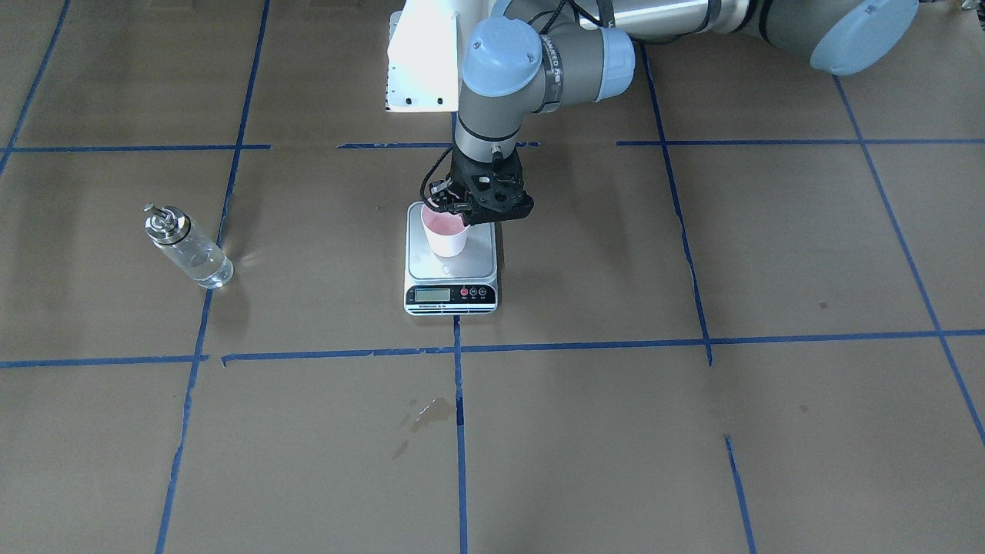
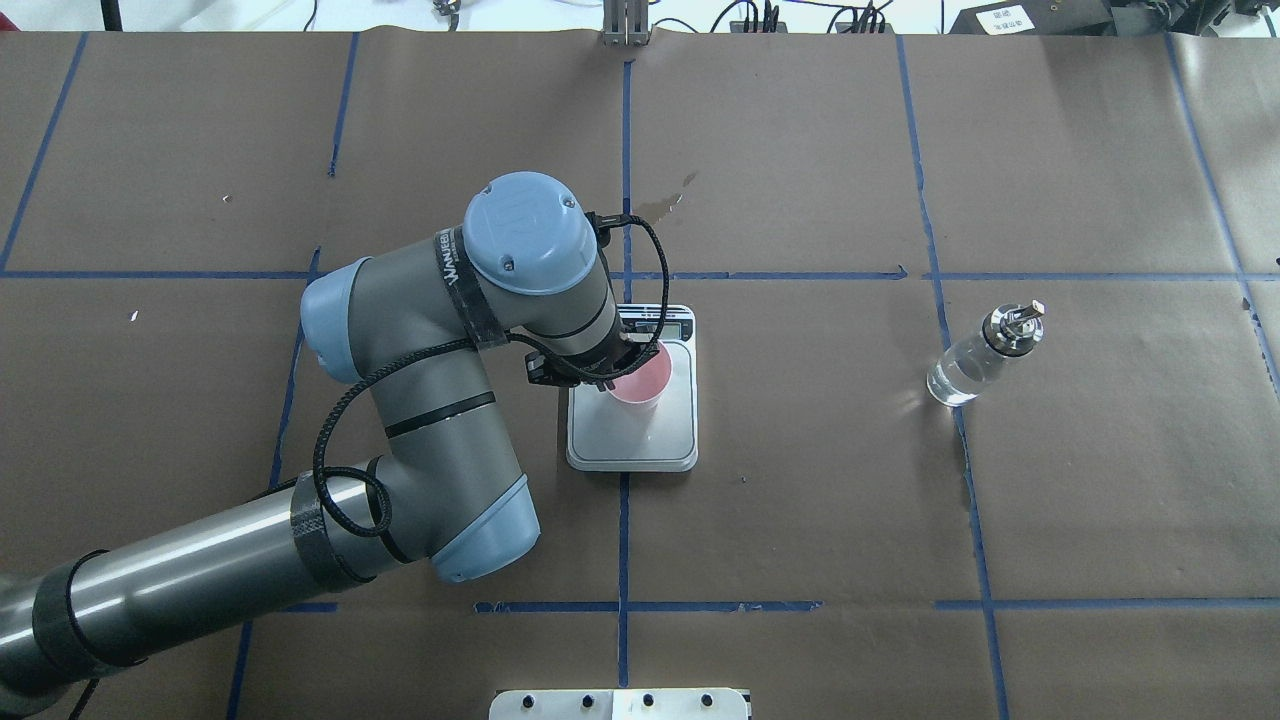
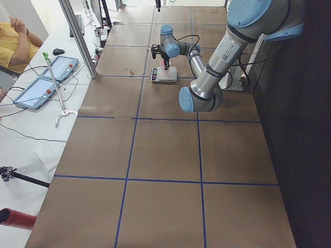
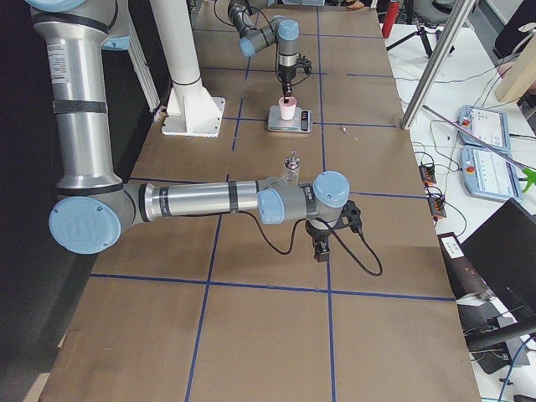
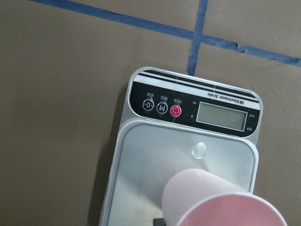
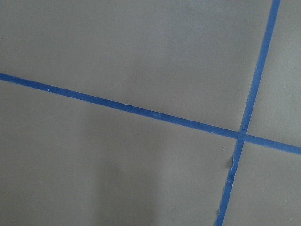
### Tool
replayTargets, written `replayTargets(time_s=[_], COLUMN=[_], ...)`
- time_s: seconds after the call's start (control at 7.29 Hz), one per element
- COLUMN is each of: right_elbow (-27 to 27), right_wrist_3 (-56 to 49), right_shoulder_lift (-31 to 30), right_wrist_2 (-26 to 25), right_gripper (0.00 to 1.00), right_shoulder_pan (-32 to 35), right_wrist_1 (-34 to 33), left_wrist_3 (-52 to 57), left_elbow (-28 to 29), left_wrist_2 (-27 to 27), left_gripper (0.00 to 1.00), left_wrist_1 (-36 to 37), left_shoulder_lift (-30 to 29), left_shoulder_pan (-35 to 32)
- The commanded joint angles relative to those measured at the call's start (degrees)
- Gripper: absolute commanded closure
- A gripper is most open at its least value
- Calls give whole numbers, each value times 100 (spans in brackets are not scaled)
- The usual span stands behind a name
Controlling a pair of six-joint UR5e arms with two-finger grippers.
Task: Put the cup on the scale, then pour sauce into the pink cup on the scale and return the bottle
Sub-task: 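Release the cup and lift the left gripper away while the right gripper approaches the bottle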
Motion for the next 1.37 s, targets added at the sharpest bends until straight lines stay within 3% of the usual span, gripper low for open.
replayTargets(time_s=[0.0,0.27,0.55,0.96,1.1,1.23], right_elbow=[0,35,245,1586,1878,2098], right_wrist_3=[0,9,191,1614,1869,3064], right_shoulder_lift=[2,2,11,-251,-314,-541], right_wrist_2=[0,17,35,0,-9,-113], right_gripper=[0,0,0,0,0,0], right_shoulder_pan=[0,-26,-184,-789,-1026,-1342], right_wrist_1=[2,3,3,29,325,1233], left_wrist_3=[0,44,114,821,1357,1702], left_elbow=[4,-223,-1003,-1716,-1928,-1938], left_wrist_2=[0,-9,-17,-61,-79,-79], left_gripper=[66,42,39,37,35,34], left_wrist_1=[-8,-9,-8,-17,-35,-43], left_shoulder_lift=[20,38,344,984,1301,1521], left_shoulder_pan=[7,-2,-54,-738,-975,-1134])
